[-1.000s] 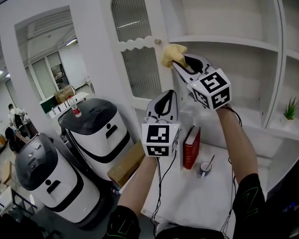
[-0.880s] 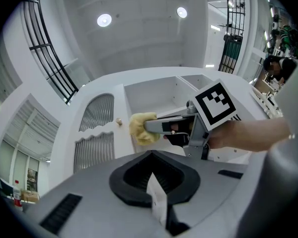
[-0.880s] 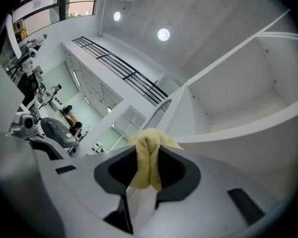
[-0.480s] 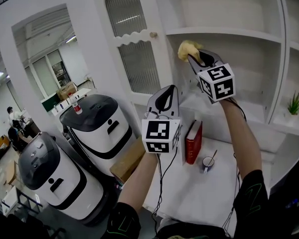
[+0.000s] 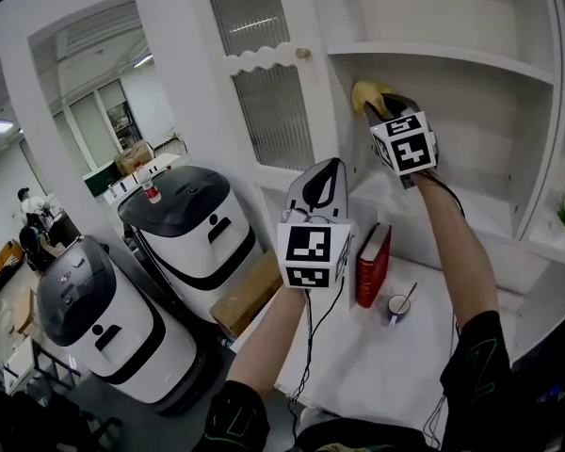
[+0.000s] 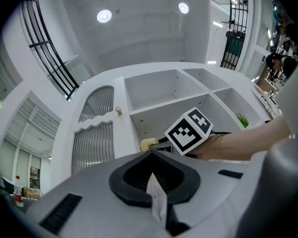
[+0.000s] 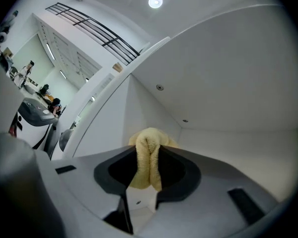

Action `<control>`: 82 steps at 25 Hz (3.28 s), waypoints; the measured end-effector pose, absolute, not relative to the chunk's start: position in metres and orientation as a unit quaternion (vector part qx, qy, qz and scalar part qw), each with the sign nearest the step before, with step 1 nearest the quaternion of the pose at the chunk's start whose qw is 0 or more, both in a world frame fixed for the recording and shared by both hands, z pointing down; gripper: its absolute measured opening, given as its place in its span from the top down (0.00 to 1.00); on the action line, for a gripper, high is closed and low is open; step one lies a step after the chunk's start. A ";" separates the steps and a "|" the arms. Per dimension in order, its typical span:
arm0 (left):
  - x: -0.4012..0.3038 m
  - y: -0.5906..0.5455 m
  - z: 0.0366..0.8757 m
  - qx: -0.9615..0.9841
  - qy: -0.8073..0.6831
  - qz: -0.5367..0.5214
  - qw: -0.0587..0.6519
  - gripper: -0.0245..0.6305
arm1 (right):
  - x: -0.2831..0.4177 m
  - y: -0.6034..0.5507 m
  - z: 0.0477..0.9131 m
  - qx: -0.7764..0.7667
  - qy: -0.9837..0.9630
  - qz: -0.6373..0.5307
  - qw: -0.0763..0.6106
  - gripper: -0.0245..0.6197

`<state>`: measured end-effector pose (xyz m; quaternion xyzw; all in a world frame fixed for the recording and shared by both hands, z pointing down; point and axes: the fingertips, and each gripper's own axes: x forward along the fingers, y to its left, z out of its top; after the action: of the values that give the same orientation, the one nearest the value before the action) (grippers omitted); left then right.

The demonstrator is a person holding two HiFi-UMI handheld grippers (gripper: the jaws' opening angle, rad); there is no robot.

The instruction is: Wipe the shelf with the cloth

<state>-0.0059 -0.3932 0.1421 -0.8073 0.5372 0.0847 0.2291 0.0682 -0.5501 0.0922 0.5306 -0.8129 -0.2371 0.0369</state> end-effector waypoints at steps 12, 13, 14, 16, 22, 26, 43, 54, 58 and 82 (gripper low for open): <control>-0.008 -0.400 0.148 -0.809 0.536 0.088 0.225 0.97 | 0.031 -0.519 0.097 0.477 -0.819 -0.304 0.090 0.80; -0.006 -0.399 0.148 -0.810 0.535 0.088 0.224 0.97 | 0.029 -0.515 0.096 0.471 -0.823 -0.306 0.090 0.80; -0.005 -0.399 0.148 -0.810 0.534 0.088 0.224 0.96 | 0.028 -0.512 0.095 0.465 -0.825 -0.308 0.090 0.80; -0.004 -0.399 0.148 -0.810 0.534 0.088 0.225 0.97 | 0.024 -0.505 0.094 0.453 -0.830 -0.313 0.089 0.80; -0.001 -0.394 0.150 -0.812 0.532 0.084 0.223 0.97 | 0.017 -0.485 0.099 0.432 -0.840 -0.315 0.090 0.80; -0.001 -0.390 0.152 -0.811 0.534 0.085 0.222 0.96 | 0.013 -0.474 0.099 0.421 -0.843 -0.324 0.082 0.80; 0.013 -0.386 0.167 -0.820 0.527 0.078 0.211 0.97 | 0.054 -0.477 0.115 0.433 -0.848 -0.294 0.086 0.79; 0.004 -0.404 0.185 -0.819 0.536 0.066 0.195 0.97 | 0.065 -0.543 0.174 0.450 -0.821 -0.275 0.217 0.79; 0.002 -0.409 0.194 -0.820 0.537 0.060 0.189 0.96 | 0.058 -0.551 0.190 0.442 -0.819 -0.278 0.239 0.79; 0.002 -0.397 0.207 -0.826 0.530 0.063 0.182 0.96 | 0.014 -0.475 0.187 0.381 -0.818 -0.353 0.247 0.79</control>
<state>0.0020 -0.3972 0.2072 -0.8258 0.5300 0.0635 0.1819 0.0140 -0.4749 0.1868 0.3806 -0.8184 -0.3530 0.2466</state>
